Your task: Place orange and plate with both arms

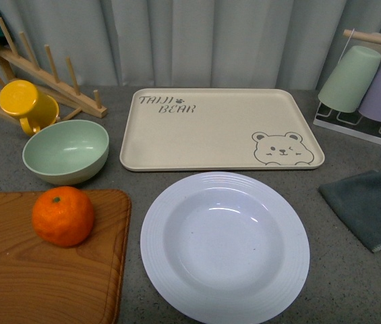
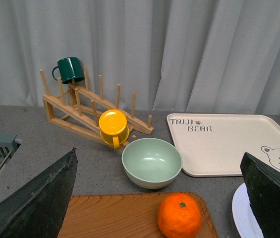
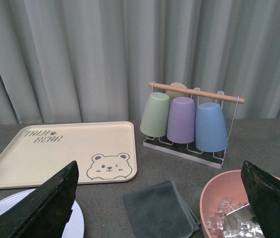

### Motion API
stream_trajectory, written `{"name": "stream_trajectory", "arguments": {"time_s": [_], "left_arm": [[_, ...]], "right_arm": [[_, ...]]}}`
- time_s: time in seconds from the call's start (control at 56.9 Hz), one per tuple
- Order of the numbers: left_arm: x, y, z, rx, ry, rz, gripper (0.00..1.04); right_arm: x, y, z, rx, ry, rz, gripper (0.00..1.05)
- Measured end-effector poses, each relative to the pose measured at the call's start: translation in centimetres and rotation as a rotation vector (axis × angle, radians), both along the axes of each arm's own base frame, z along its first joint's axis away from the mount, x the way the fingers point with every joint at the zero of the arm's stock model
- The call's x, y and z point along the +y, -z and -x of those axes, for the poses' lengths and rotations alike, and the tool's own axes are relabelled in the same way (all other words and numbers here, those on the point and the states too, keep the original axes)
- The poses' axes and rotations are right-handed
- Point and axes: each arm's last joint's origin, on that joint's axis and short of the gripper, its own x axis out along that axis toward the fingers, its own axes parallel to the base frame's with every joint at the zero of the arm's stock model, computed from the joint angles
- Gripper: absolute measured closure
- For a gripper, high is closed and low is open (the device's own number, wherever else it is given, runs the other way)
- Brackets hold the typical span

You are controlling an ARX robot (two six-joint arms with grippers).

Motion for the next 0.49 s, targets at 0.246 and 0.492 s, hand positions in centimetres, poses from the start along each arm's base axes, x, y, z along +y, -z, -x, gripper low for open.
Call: {"name": "stream_trajectory", "arguments": {"time_s": [0.246, 0.492], "left_arm": [[0.00, 0.00, 0.00, 0.000, 0.000, 0.000, 0.06], [0.00, 0.00, 0.00, 0.000, 0.000, 0.000, 0.06]], "right_arm": [[0.00, 0.00, 0.00, 0.000, 0.000, 0.000, 0.09], [0.00, 0.00, 0.00, 0.000, 0.000, 0.000, 0.09]]}}
